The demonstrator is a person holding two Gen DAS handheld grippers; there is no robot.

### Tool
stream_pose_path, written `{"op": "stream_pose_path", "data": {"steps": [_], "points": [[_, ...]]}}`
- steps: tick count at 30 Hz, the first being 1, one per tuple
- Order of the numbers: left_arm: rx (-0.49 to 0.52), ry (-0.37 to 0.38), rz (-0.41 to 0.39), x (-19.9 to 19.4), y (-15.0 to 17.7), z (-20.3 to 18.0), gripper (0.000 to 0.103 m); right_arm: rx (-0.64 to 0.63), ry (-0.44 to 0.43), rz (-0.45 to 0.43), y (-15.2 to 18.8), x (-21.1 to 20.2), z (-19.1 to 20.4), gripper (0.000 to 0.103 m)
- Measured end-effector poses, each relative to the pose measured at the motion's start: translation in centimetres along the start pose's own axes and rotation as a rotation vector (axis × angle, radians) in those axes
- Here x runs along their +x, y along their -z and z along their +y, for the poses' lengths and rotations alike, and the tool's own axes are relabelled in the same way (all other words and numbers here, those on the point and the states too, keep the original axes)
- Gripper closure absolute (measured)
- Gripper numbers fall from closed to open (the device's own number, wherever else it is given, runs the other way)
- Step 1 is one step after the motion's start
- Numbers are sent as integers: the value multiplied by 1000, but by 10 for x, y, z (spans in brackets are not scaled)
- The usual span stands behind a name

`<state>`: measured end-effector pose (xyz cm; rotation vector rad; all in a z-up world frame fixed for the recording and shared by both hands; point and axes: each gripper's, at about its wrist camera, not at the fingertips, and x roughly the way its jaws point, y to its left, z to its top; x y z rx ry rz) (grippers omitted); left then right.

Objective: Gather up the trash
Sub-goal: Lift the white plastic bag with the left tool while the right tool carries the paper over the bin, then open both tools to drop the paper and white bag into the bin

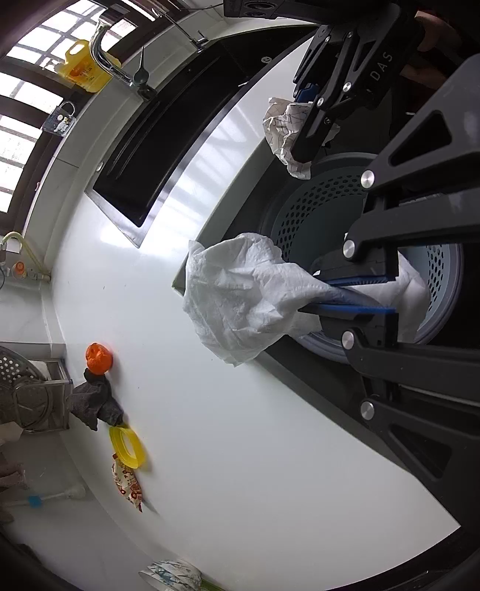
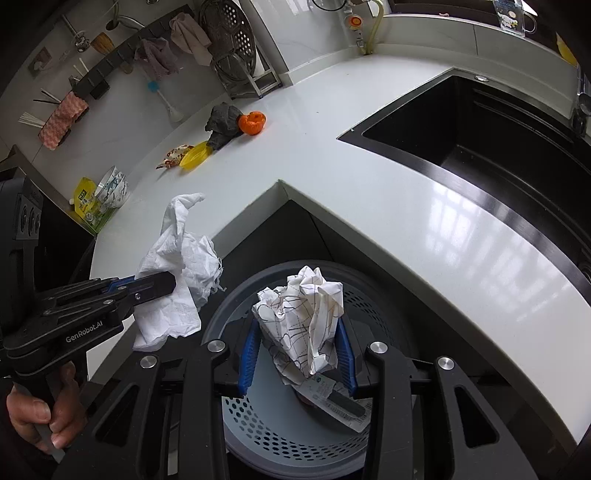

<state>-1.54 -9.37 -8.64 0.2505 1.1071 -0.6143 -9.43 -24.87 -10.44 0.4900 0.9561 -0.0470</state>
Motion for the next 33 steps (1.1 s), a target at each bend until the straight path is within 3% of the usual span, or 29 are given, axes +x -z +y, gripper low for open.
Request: {"op": "stream_pose_path", "data": {"steps": [13, 24, 26, 29, 31, 33], "points": [[-37, 1, 122, 39, 40, -11, 94, 43, -9, 138, 36, 36, -25, 68], [-60, -20, 168, 51, 51, -8, 94, 59, -16, 195, 43, 57, -35, 66], [-67, -23, 171, 51, 52, -7, 93, 56, -12, 200, 44, 60, -35, 61], [-72, -35, 171, 50, 51, -6, 79, 56, -9, 211, 45, 65, -36, 54], [-78, -45, 159, 48, 51, -6, 57, 57, -5, 213, 45, 66, -37, 51], [-83, -50, 144, 44, 51, -5, 53, 54, 2, 215, 46, 66, -38, 48]]}}
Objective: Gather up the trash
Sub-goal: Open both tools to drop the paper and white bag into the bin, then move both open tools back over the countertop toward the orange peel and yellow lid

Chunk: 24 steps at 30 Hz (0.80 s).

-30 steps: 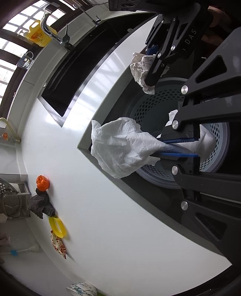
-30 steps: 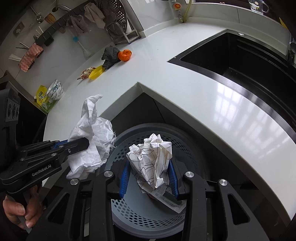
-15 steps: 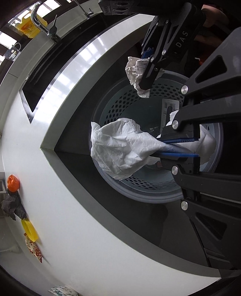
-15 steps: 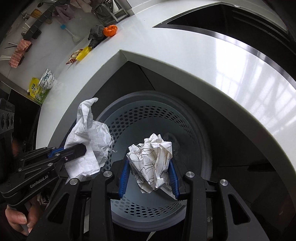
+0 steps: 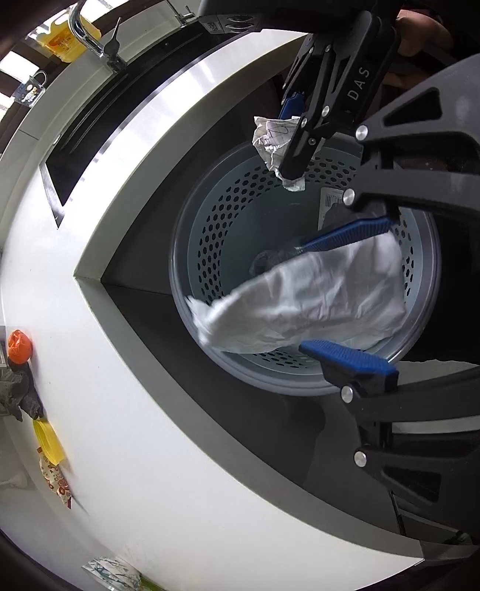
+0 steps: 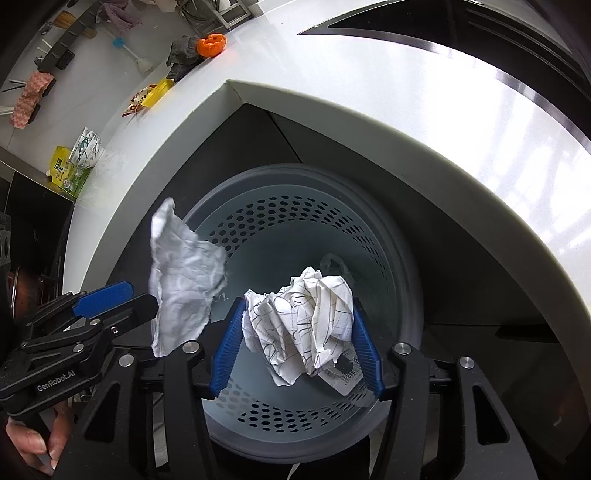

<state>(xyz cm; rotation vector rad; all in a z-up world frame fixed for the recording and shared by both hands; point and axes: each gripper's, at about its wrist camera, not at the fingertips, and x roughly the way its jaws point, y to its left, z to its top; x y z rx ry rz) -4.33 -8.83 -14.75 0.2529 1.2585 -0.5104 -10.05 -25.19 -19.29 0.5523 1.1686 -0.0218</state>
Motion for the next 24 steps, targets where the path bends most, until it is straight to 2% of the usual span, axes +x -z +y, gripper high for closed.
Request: {"op": "stream_pose_path", "data": {"steps": [5, 8, 14, 24], "points": [[-10, -10, 2, -3, -1, 5, 53, -6, -1, 11, 0, 0, -2, 45], [-14, -14, -1, -6, -1, 9, 52, -4, -3, 6, 0, -3, -2, 37], [-18, -23, -14, -13, -3, 9, 52, 0, 2, 0, -2, -6, -4, 37], [-26, -46, -53, -32, -7, 12, 39, -23, -1, -21, -6, -20, 4, 37]]}}
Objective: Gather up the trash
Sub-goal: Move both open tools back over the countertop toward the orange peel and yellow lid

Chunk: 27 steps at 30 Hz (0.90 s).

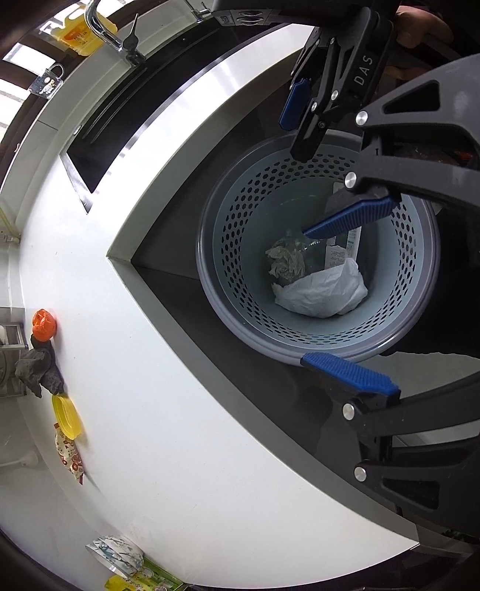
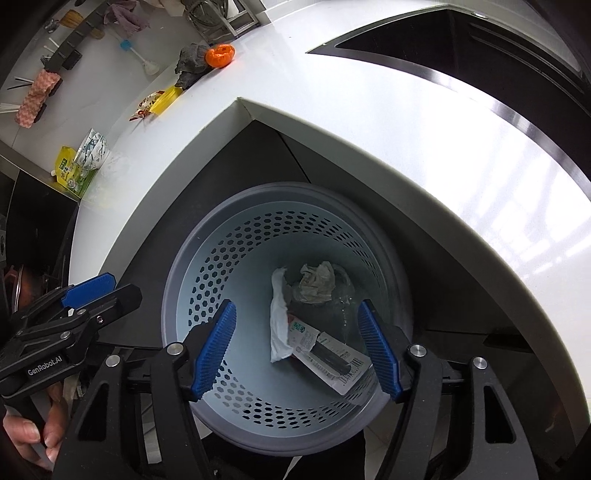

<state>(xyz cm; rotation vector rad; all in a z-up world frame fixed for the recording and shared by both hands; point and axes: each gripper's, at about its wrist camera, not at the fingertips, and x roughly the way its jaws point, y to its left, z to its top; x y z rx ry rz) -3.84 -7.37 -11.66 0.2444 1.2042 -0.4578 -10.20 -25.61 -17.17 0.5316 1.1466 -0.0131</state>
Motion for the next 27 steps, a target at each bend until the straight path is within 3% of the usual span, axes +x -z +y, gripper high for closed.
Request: {"op": "stream_pose_path", "data": {"steps": [16, 22, 27], "points": [[-40, -37, -116, -41, -17, 14, 21, -41, 4, -66, -9, -34, 17, 35], [-53, -100, -172, -57, -21, 24, 10, -56, 9, -84, -14, -40, 28, 34], [-77, -131, -223, -70, -29, 37, 8, -78, 10, -103, -21, -45, 41, 34]]}}
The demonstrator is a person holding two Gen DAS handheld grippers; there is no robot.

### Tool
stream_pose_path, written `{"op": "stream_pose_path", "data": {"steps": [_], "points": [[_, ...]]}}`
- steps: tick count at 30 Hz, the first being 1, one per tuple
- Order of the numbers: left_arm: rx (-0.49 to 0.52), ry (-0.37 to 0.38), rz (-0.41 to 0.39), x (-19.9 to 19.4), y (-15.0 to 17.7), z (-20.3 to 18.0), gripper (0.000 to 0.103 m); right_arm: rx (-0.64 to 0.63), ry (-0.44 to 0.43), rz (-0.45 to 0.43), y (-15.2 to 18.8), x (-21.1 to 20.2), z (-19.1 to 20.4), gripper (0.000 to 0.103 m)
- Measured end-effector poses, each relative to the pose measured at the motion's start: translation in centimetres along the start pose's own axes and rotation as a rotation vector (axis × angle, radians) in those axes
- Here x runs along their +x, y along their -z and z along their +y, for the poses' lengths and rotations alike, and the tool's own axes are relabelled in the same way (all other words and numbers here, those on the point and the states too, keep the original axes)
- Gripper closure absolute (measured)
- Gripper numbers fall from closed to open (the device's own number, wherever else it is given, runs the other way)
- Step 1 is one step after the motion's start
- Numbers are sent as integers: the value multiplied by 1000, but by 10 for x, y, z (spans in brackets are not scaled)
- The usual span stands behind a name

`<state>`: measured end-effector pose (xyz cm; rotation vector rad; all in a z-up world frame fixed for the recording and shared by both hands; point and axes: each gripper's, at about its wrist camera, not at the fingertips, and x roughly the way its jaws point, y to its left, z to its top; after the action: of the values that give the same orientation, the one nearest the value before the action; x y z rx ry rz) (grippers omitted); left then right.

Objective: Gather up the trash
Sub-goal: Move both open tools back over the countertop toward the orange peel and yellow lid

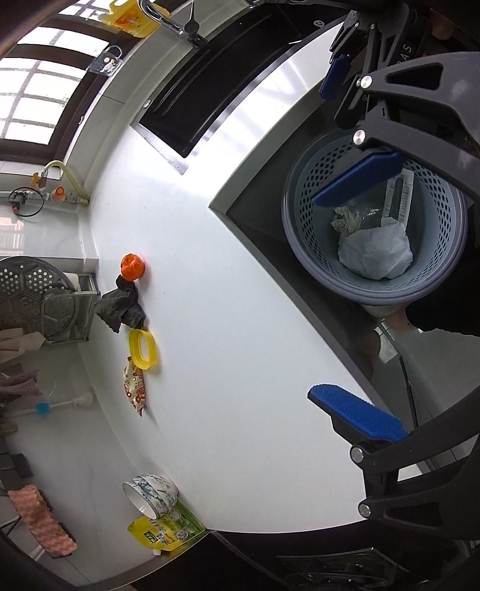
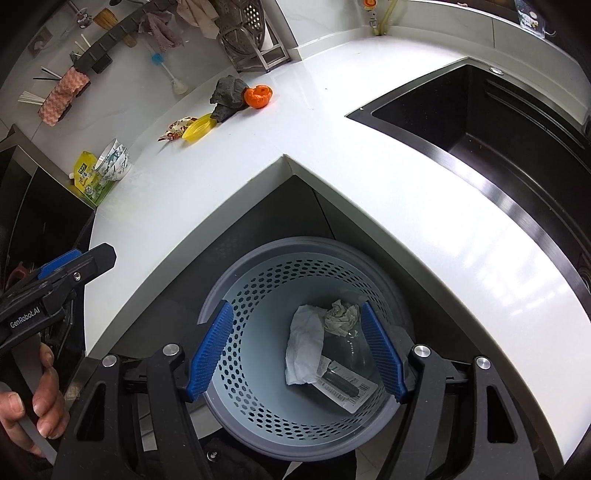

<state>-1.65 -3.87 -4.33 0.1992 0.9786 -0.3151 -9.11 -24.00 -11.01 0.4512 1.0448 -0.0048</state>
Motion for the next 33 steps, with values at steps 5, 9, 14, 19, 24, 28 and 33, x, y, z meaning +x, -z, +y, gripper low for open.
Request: {"op": "stream_pose_path", "data": {"steps": [5, 9, 14, 19, 24, 28, 33], "points": [[-35, -33, -39, -4, -13, 15, 7, -17, -2, -21, -12, 0, 15, 33], [-56, -46, -62, -3, -24, 28, 7, -27, -2, -33, -23, 4, 27, 33], [-71, -72, -92, 1, -40, 45, 6, -46, 8, -58, -39, 7, 41, 33], [-80, -56, -93, 13, -58, 60, 6, -64, 25, -91, -58, 15, 54, 33], [-73, -55, -95, 30, -75, 75, 6, -60, 30, -115, -84, 28, 61, 33], [-65, -64, -121, 42, -92, 84, 6, -52, 41, -127, -108, 44, 65, 33], [-87, -61, -124, 68, -112, 98, 6, -54, 63, -138, -136, 70, 71, 33]]}}
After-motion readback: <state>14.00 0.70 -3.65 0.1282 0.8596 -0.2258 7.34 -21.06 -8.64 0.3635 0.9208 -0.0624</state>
